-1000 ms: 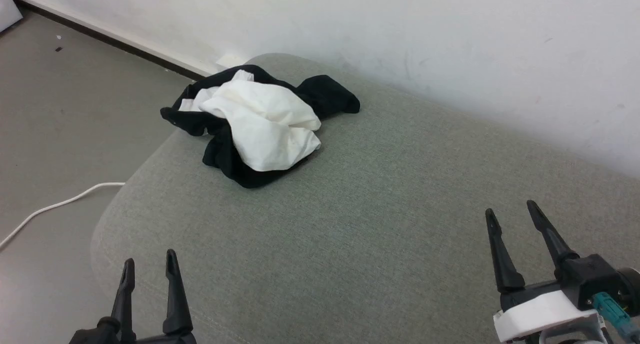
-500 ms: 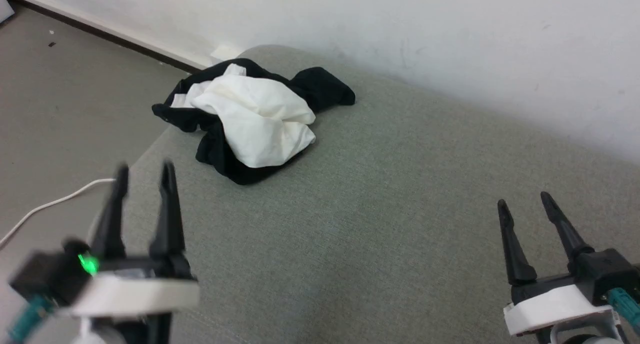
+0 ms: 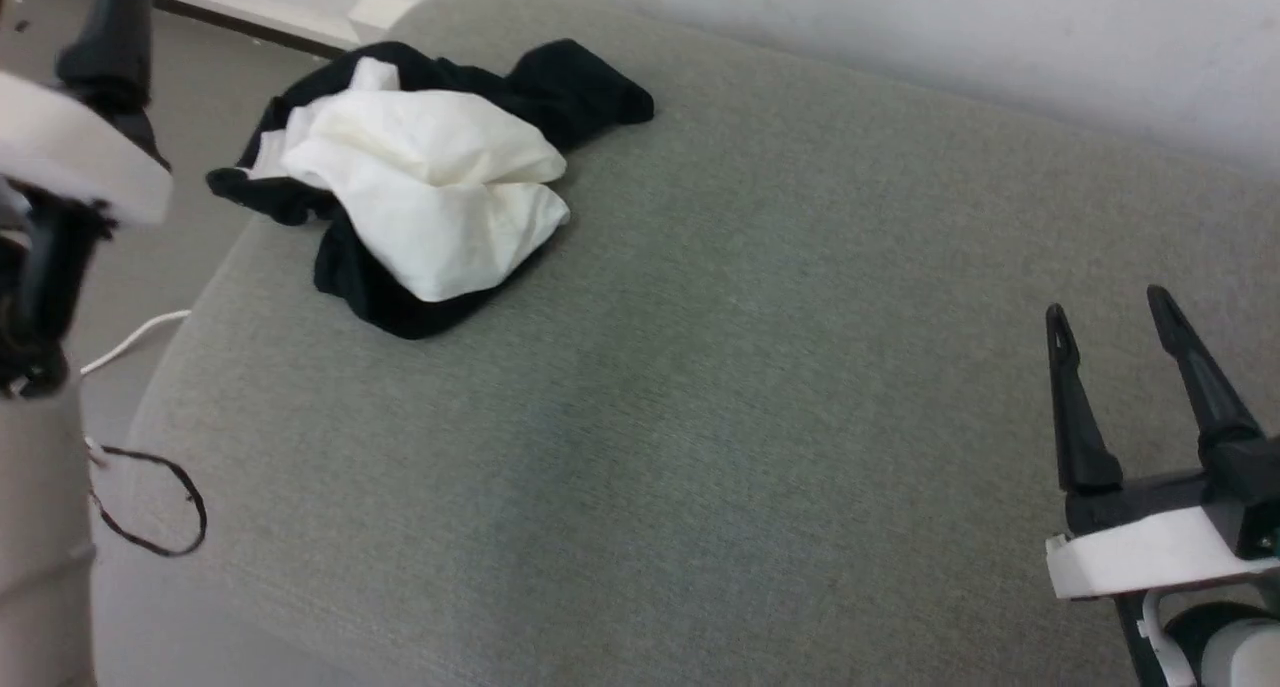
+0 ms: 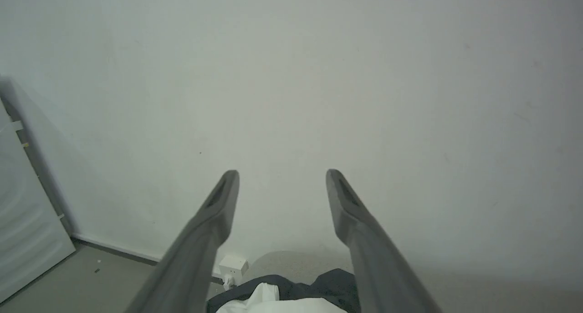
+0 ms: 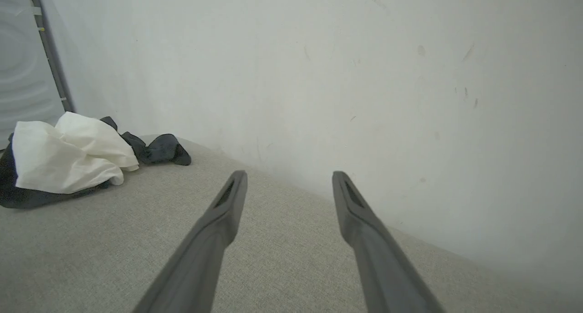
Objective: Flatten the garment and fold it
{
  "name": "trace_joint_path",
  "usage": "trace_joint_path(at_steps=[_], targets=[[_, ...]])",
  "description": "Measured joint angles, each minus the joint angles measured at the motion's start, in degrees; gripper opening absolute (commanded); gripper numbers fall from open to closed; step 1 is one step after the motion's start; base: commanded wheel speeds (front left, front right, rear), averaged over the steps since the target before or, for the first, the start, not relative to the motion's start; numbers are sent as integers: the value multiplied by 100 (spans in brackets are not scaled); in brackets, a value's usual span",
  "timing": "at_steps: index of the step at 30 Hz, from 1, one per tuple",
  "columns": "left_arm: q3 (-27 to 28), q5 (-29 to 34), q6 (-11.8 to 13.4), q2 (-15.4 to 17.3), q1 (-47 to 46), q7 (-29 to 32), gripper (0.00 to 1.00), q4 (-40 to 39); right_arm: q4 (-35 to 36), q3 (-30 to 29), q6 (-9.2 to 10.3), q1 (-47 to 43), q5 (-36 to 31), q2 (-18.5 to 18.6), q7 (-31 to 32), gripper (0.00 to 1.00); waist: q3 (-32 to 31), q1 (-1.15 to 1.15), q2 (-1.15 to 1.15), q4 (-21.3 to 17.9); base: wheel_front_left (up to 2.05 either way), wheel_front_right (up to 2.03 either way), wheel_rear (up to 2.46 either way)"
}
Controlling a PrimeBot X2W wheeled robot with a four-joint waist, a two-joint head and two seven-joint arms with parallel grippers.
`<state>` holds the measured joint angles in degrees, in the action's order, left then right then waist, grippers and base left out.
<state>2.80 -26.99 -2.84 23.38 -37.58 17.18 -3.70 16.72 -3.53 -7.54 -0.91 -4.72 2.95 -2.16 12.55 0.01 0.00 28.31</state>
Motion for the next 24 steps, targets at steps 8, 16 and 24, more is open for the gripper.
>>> trace_joint_path(at_steps=[8, 16, 24], targets=[[-186, -598, -218, 493, -825, 1566, 100, 1499, 488, -2, 0, 266, -257, -4, 225, 100, 614, 1, 0, -415, 0, 0, 0], [-325, -968, -141, 732, -1048, 3065, 100, 2377, 799, 8, 0, 351, -339, -10, 415, 100, 1182, 0, 0, -828, 0, 0, 0], [-292, -1092, 290, 953, -630, 3912, 100, 2587, 1012, -40, 0, 394, -392, -1, 475, 100, 1638, -1, 0, -1192, 0, 0, 0]])
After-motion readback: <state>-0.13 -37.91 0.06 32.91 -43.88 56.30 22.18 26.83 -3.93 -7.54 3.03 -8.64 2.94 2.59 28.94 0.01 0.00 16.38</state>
